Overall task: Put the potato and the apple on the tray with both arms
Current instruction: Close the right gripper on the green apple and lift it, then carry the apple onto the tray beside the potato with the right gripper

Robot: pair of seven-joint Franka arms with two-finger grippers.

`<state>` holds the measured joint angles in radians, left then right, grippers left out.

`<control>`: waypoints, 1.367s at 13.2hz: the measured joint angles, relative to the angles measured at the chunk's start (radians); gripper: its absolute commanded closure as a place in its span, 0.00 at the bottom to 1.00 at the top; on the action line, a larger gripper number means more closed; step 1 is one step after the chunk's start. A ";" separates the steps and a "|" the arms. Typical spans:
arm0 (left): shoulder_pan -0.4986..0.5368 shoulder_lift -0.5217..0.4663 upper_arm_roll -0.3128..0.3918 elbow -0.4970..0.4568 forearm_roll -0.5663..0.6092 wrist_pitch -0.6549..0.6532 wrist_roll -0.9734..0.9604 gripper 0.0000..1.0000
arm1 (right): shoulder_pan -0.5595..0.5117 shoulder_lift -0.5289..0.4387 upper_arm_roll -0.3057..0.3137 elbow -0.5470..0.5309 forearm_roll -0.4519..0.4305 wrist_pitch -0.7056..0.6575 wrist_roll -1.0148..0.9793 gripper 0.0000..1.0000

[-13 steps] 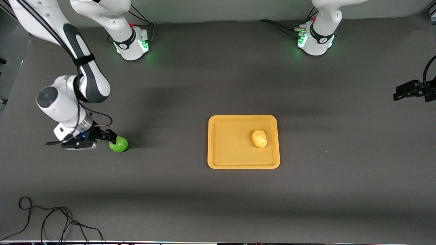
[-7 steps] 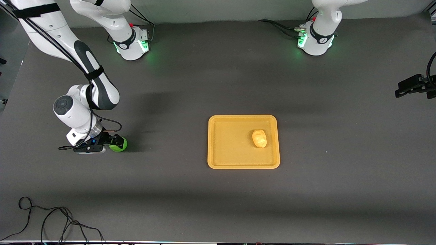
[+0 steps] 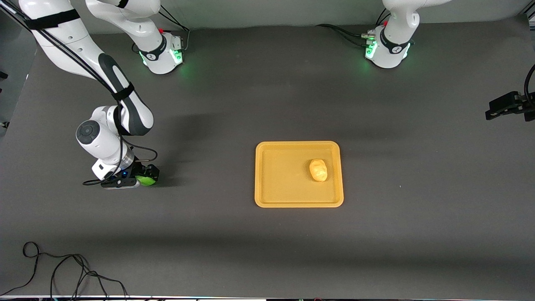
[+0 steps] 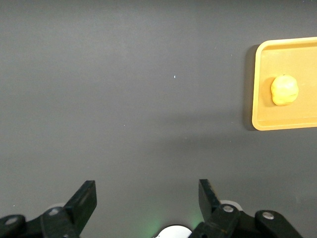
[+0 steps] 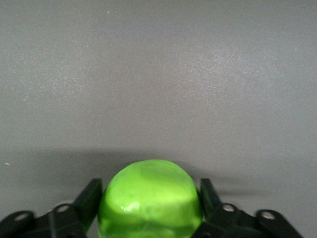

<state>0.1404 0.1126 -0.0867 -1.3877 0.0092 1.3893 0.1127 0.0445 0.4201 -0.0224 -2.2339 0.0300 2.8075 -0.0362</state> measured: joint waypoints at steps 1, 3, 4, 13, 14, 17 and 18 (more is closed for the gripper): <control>0.000 0.000 -0.001 0.000 0.000 0.000 -0.001 0.08 | 0.000 -0.001 0.000 0.003 0.000 -0.009 -0.008 0.58; 0.000 0.001 -0.001 0.000 0.000 0.001 -0.004 0.08 | -0.002 -0.007 -0.003 0.015 0.000 -0.042 -0.023 0.59; 0.000 0.001 -0.001 0.000 0.001 0.001 -0.005 0.08 | -0.002 -0.020 -0.005 0.027 0.000 -0.072 -0.026 0.59; 0.001 0.004 -0.005 0.000 0.002 0.023 -0.006 0.01 | 0.096 -0.177 0.001 0.547 -0.001 -0.797 0.031 0.60; 0.001 0.004 -0.005 0.000 0.002 0.023 -0.006 0.01 | 0.139 -0.169 0.003 0.585 -0.006 -0.825 0.086 0.61; 0.001 0.007 -0.005 0.000 0.003 0.024 -0.006 0.01 | 0.295 -0.102 0.005 0.709 -0.012 -0.871 0.315 0.61; 0.002 0.007 -0.005 0.000 0.003 0.024 -0.006 0.01 | 0.357 -0.058 0.006 0.766 -0.015 -0.886 0.416 0.61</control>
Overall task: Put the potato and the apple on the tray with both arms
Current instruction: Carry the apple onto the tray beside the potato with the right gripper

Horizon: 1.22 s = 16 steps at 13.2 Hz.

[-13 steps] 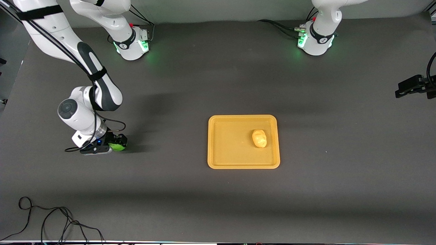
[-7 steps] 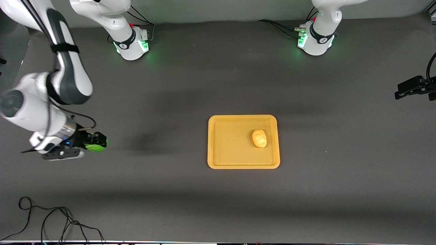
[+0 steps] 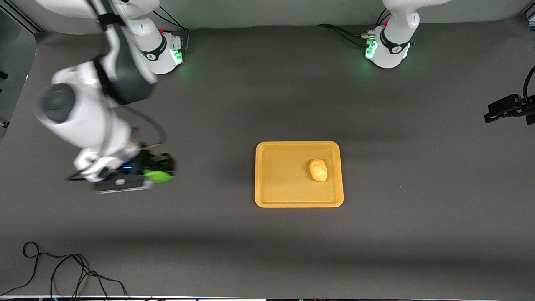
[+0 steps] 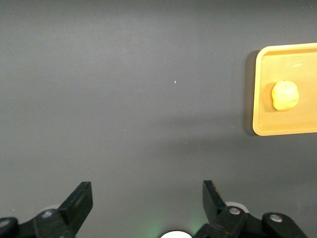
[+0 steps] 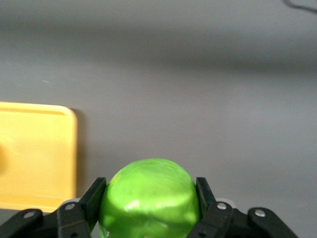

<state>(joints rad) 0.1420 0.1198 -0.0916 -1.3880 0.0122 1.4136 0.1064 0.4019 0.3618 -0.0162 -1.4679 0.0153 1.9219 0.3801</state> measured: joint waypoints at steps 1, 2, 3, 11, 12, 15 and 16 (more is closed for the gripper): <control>0.000 0.000 0.000 0.000 0.000 0.000 0.000 0.01 | 0.065 0.054 0.000 0.063 -0.004 -0.013 0.104 0.61; 0.000 0.001 0.000 0.000 0.000 0.001 0.000 0.01 | 0.124 0.110 0.000 0.121 -0.016 -0.020 0.198 0.61; 0.000 0.001 0.000 0.000 0.000 0.002 0.000 0.01 | 0.175 0.167 0.000 0.176 -0.028 -0.020 0.287 0.62; 0.000 0.006 0.000 -0.001 0.001 0.009 0.000 0.01 | 0.378 0.561 -0.005 0.473 -0.061 0.105 0.593 0.62; 0.000 0.006 0.000 -0.001 0.001 0.010 0.000 0.01 | 0.386 0.585 -0.005 0.476 -0.080 0.124 0.604 0.62; 0.000 0.007 0.000 -0.001 0.001 0.012 0.000 0.01 | 0.402 0.648 -0.005 0.482 -0.096 0.178 0.609 0.62; 0.001 0.008 0.000 -0.001 0.001 0.012 0.000 0.01 | 0.405 0.666 -0.005 0.485 -0.096 0.192 0.609 0.62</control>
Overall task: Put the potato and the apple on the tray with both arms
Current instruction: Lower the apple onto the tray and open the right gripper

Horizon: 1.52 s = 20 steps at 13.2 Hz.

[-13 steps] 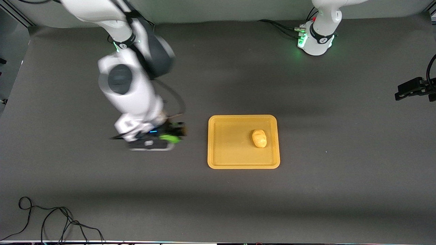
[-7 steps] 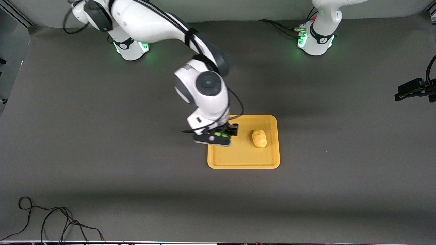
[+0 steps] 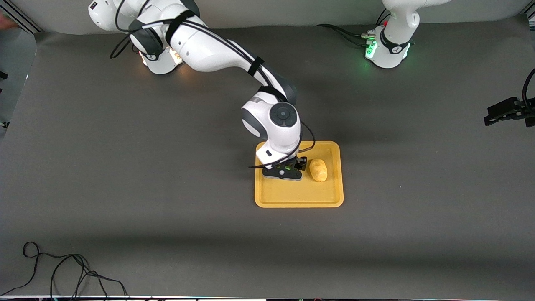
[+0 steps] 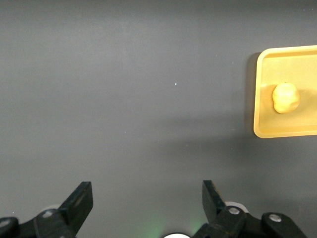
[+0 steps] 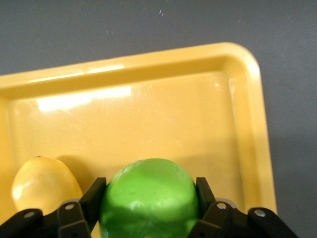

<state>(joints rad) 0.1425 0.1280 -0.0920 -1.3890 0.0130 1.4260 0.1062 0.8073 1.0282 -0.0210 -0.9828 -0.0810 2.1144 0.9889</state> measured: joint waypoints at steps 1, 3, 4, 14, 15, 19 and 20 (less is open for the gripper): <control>0.000 0.001 0.000 0.000 0.000 0.000 0.000 0.01 | 0.004 0.015 0.000 0.002 -0.002 0.010 0.000 0.62; 0.000 0.003 0.000 0.000 0.000 0.002 0.000 0.01 | 0.011 0.036 0.000 0.003 -0.025 0.020 0.000 0.62; 0.000 0.003 0.000 0.000 0.000 0.002 0.000 0.01 | 0.012 0.046 -0.001 0.004 -0.039 0.026 0.000 0.62; 0.000 0.004 0.000 0.000 0.000 0.003 0.000 0.00 | 0.011 0.067 -0.012 0.010 -0.064 0.040 0.000 0.00; 0.000 0.004 0.000 0.000 0.000 0.005 0.000 0.00 | 0.010 0.067 -0.013 0.014 -0.064 0.040 0.000 0.00; 0.000 0.004 0.000 0.000 0.000 0.012 0.000 0.01 | 0.009 0.046 -0.015 0.046 -0.064 0.020 0.000 0.00; 0.000 0.004 0.000 0.000 0.000 0.012 0.000 0.01 | 0.009 0.028 -0.018 0.054 -0.064 -0.011 0.000 0.00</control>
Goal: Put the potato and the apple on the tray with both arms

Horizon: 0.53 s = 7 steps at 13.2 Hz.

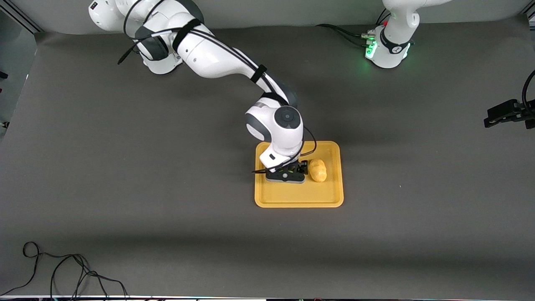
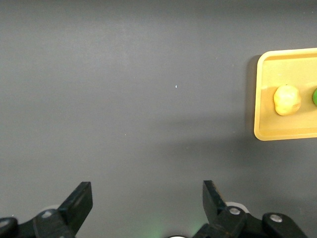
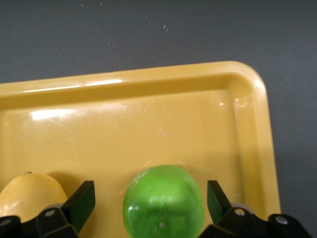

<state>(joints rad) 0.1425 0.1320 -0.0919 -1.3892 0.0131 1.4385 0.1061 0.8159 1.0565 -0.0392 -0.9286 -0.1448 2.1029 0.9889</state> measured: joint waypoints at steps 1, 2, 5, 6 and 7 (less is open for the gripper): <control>0.000 0.000 0.000 0.000 0.000 0.000 0.000 0.01 | -0.004 -0.024 -0.005 0.005 0.000 -0.032 -0.001 0.00; 0.000 0.000 0.000 0.000 0.000 0.001 0.000 0.01 | -0.013 -0.056 -0.008 0.009 0.000 -0.072 -0.009 0.00; 0.000 0.001 0.000 -0.001 0.000 0.002 0.000 0.01 | -0.076 -0.187 -0.010 0.020 -0.001 -0.232 -0.117 0.00; 0.000 0.001 0.000 -0.001 0.000 0.002 0.000 0.02 | -0.108 -0.235 -0.009 0.021 -0.001 -0.291 -0.183 0.00; 0.000 0.001 -0.001 -0.001 0.000 0.003 0.000 0.02 | -0.142 -0.283 -0.009 0.021 -0.001 -0.351 -0.268 0.00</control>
<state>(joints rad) 0.1425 0.1325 -0.0926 -1.3901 0.0133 1.4412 0.1061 0.6742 0.7736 -0.0479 -0.9078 -0.1453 1.7516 0.7208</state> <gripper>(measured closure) 0.013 0.000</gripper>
